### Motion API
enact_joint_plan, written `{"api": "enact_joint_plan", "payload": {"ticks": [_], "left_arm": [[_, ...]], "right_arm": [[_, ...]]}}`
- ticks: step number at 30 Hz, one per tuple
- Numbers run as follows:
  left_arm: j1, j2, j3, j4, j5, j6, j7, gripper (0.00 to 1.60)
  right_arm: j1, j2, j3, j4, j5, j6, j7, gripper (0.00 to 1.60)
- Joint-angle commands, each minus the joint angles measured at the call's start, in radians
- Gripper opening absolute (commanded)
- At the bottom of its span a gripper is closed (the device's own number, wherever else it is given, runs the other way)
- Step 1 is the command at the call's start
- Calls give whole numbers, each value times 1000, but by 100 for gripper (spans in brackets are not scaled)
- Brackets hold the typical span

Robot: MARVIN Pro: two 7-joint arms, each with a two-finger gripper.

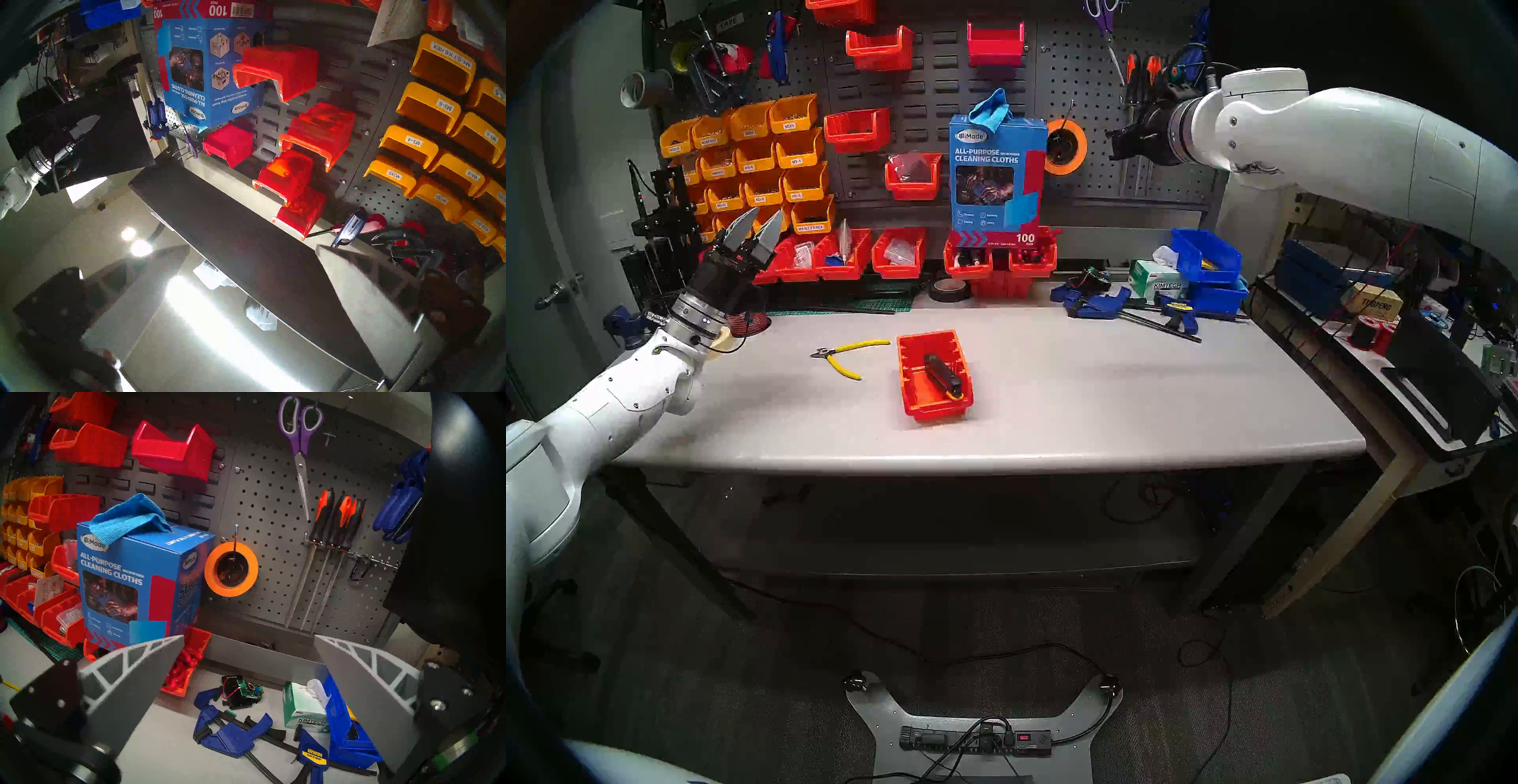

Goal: Take out tools from the storage box

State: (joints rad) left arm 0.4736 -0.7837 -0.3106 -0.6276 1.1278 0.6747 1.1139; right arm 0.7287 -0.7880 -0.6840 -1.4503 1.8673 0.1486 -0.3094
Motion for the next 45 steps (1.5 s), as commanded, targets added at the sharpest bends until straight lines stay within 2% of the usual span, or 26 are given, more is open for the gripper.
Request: {"api": "enact_joint_plan", "payload": {"ticks": [1, 8, 16, 20, 28, 39, 45], "left_arm": [[-14, 16, -10, -13, -5, 7, -9, 160], [-12, 25, -8, -29, -3, 10, -22, 160], [-9, 38, -4, -55, 2, 17, -43, 160], [-8, 46, 0, -69, 5, 21, -57, 160], [-7, 54, 3, -84, 9, 24, -71, 160], [-7, 58, 4, -93, 13, 26, -80, 160], [-6, 59, 3, -95, 16, 26, -83, 160]], "right_arm": [[43, -40, 51, -48, 6, 13, 91, 160], [63, -28, 81, -133, 6, 24, 230, 160], [41, -32, 110, -185, 32, 21, 361, 160], [15, -45, 110, -200, 38, -5, 370, 160], [-16, -58, 75, -241, -6, -35, 369, 160], [-42, -68, -4, -270, -72, -29, 363, 160], [-49, -62, -69, -292, -120, -16, 361, 160]]}}
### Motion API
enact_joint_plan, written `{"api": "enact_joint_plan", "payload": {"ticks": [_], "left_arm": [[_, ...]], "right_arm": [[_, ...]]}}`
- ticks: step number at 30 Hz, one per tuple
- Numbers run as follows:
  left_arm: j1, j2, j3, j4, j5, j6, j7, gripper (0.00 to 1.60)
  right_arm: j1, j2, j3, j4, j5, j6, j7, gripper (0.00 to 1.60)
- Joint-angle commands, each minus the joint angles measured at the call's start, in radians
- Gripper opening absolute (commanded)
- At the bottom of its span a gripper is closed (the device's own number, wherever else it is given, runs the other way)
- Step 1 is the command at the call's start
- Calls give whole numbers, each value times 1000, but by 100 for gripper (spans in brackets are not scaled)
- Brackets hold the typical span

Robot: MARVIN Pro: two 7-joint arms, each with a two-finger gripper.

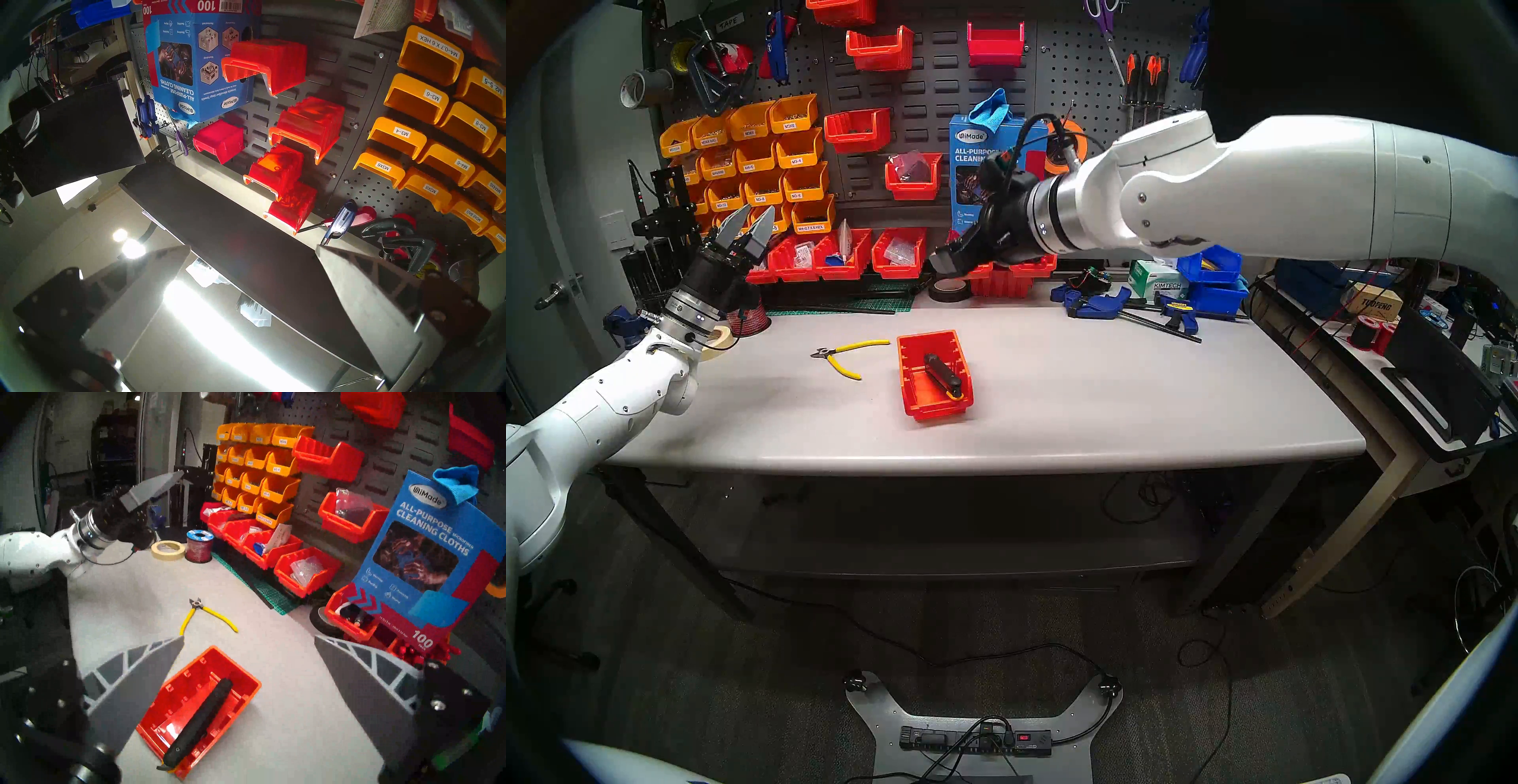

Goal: Take out tools from the storage box

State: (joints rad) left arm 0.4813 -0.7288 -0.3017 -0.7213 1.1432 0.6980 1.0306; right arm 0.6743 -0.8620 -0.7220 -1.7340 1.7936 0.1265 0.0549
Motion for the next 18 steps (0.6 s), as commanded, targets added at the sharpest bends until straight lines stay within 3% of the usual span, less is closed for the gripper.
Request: {"api": "enact_joint_plan", "payload": {"ticks": [1, 9, 18], "left_arm": [[-13, 4, -6, -2, 1, 3, 0, 160], [-12, 5, -8, -4, 3, 3, -2, 160], [-12, 6, -8, -7, 5, 3, -5, 160]], "right_arm": [[5, 14, -44, -16, -54, 10, -6, 160], [8, 20, -92, -43, -88, -10, -46, 160], [10, -19, -47, 15, -69, -42, -35, 160]]}}
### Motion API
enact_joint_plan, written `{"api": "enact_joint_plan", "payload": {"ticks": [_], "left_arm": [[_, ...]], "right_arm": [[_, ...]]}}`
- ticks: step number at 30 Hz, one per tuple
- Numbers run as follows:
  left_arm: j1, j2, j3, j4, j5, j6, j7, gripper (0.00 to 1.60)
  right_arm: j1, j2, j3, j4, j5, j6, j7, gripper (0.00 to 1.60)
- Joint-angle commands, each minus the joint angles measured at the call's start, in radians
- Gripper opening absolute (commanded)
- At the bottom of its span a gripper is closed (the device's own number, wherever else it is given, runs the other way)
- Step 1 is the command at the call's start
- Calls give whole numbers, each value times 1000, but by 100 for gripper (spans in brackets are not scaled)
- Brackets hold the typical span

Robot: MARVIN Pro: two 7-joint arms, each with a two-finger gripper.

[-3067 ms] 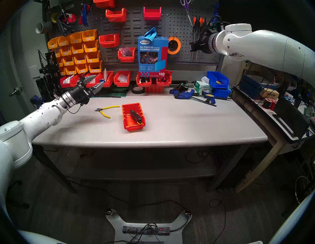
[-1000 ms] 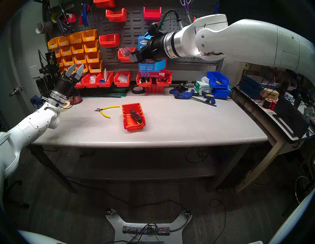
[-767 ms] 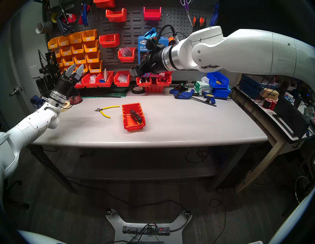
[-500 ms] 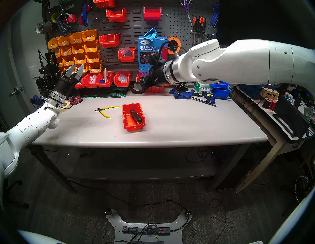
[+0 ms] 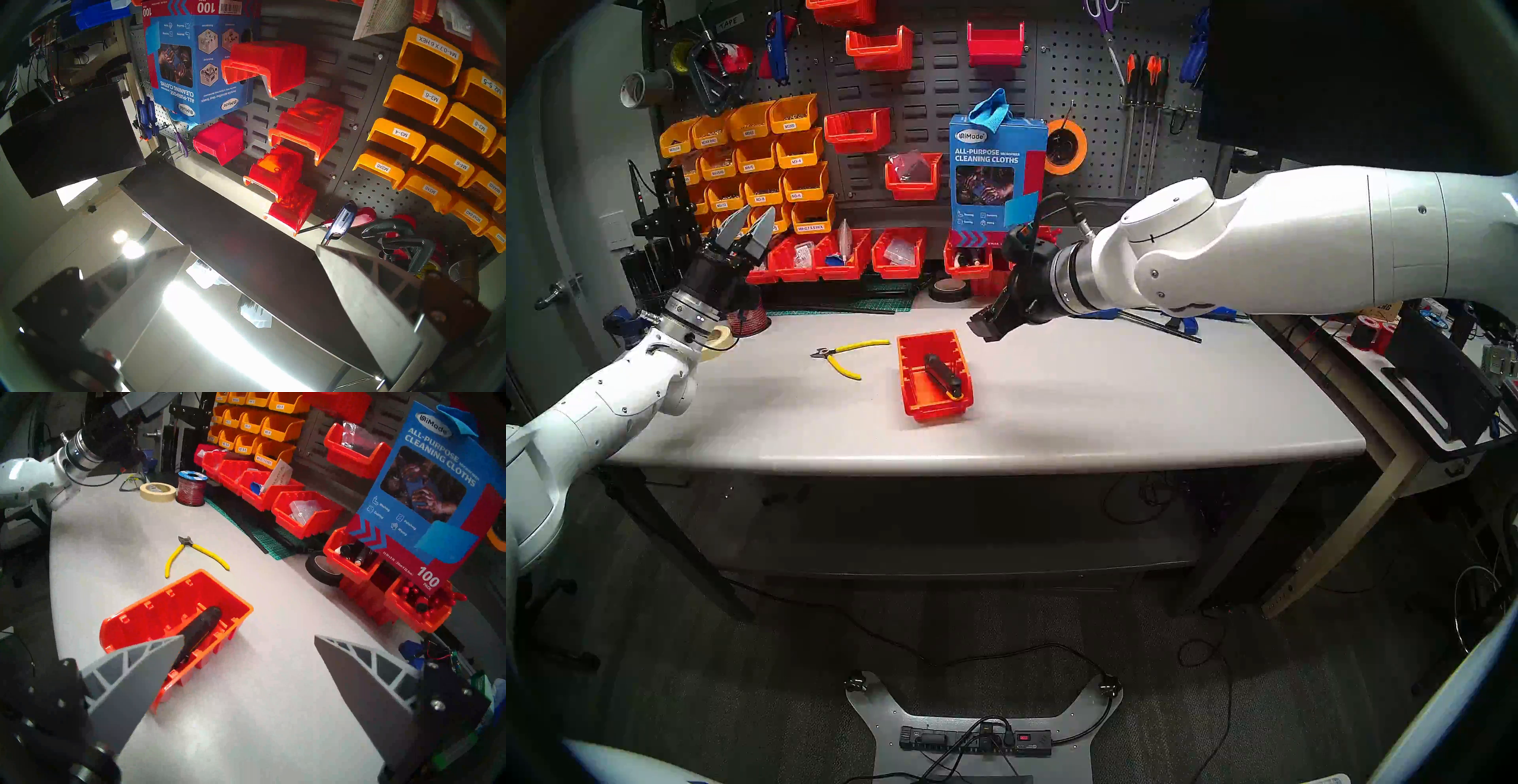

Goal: Take out tools from the storage box

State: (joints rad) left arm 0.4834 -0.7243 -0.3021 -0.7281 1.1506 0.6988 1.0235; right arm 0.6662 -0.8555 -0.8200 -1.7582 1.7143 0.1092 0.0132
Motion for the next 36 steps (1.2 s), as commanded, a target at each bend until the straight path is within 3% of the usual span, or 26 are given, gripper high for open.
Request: {"api": "enact_joint_plan", "payload": {"ticks": [1, 16, 36], "left_arm": [[-14, 2, -8, 0, -2, 2, 1, 160], [-13, 2, -10, 0, 0, 2, 1, 160], [-13, 1, -10, 1, -1, 2, 2, 160]], "right_arm": [[19, -29, 55, 44, 12, -25, 10, 160], [13, -78, 71, 67, -5, -26, 76, 160], [-57, -177, 66, 166, -26, -39, 139, 160]]}}
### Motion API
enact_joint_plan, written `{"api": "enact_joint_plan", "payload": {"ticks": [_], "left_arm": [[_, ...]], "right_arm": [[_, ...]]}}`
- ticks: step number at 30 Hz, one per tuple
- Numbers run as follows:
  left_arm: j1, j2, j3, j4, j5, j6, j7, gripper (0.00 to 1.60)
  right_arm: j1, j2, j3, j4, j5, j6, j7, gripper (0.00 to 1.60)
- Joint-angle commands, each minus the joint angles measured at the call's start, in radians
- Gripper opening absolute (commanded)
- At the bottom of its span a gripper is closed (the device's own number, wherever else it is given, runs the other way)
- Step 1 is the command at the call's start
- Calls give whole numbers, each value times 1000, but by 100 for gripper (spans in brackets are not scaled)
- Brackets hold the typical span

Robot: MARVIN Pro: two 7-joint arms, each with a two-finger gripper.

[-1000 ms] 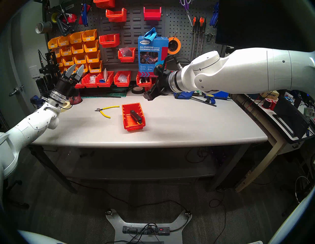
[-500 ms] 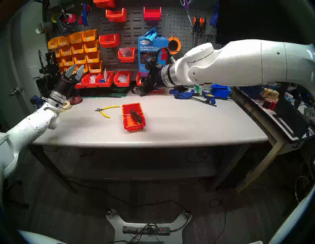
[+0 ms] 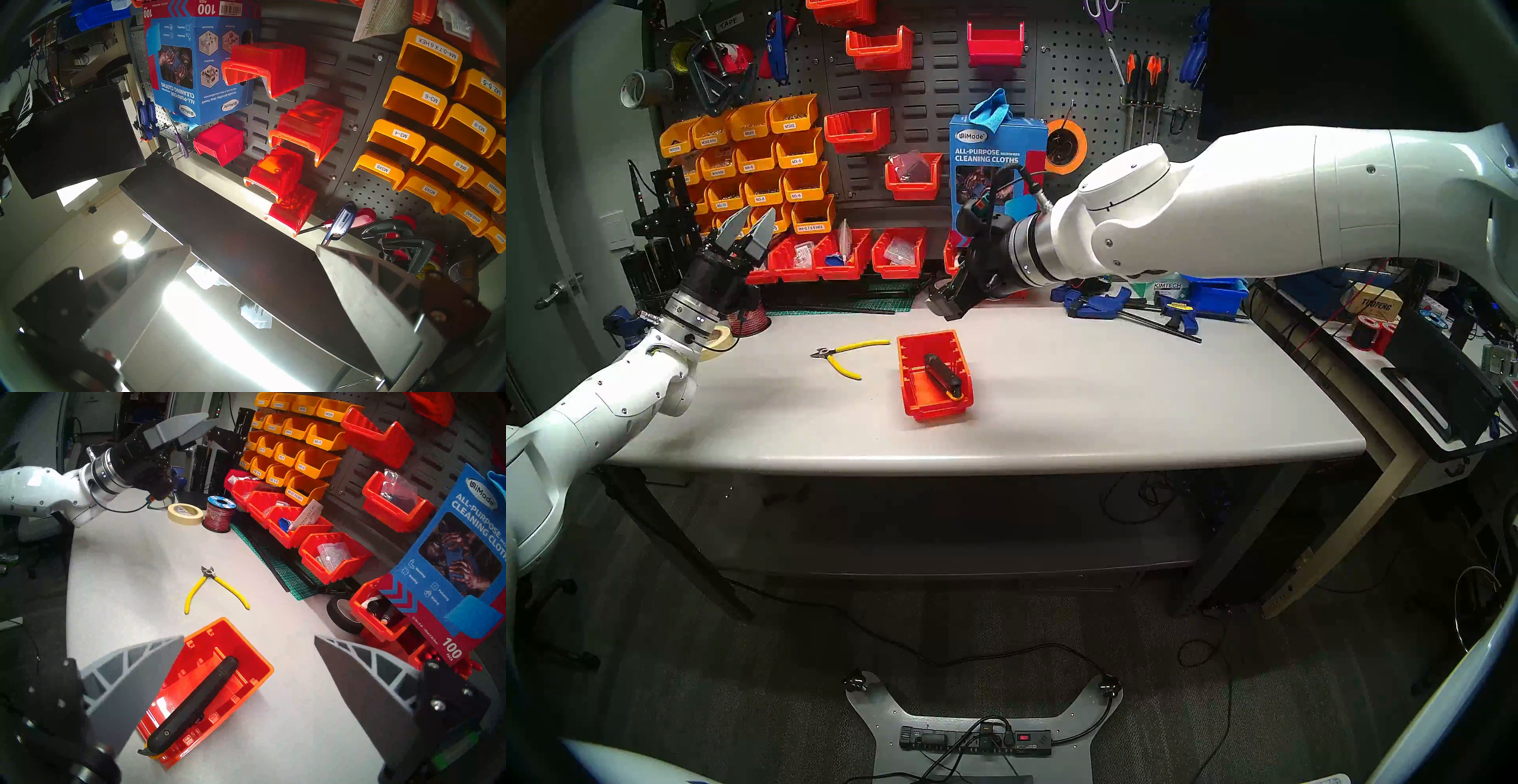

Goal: Take out tools from the storage box

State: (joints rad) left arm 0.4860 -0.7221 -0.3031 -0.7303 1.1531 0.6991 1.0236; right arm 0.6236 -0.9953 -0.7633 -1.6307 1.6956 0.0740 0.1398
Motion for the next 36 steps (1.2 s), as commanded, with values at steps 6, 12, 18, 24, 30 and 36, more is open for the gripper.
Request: {"api": "enact_joint_plan", "payload": {"ticks": [6, 12, 18, 24, 30, 36], "left_arm": [[-15, -1, -9, 3, -3, 2, 3, 160], [-16, -1, -9, 4, -4, 2, 3, 160], [-16, -1, -9, 4, -4, 2, 3, 160], [-16, -1, -9, 3, -4, 2, 3, 160], [-16, -1, -9, 3, -4, 2, 3, 160], [-16, -1, -9, 3, -4, 2, 3, 160]], "right_arm": [[-27, -52, -13, 42, -43, -4, 33, 160], [-30, -44, -47, 19, -75, -5, 42, 160], [-23, -42, -69, 12, -81, -2, 44, 160], [-25, -51, -74, 26, -83, -5, 45, 160], [-36, -71, -66, 56, -89, -14, 52, 160], [-50, -101, -45, 80, -82, -28, 57, 160]]}}
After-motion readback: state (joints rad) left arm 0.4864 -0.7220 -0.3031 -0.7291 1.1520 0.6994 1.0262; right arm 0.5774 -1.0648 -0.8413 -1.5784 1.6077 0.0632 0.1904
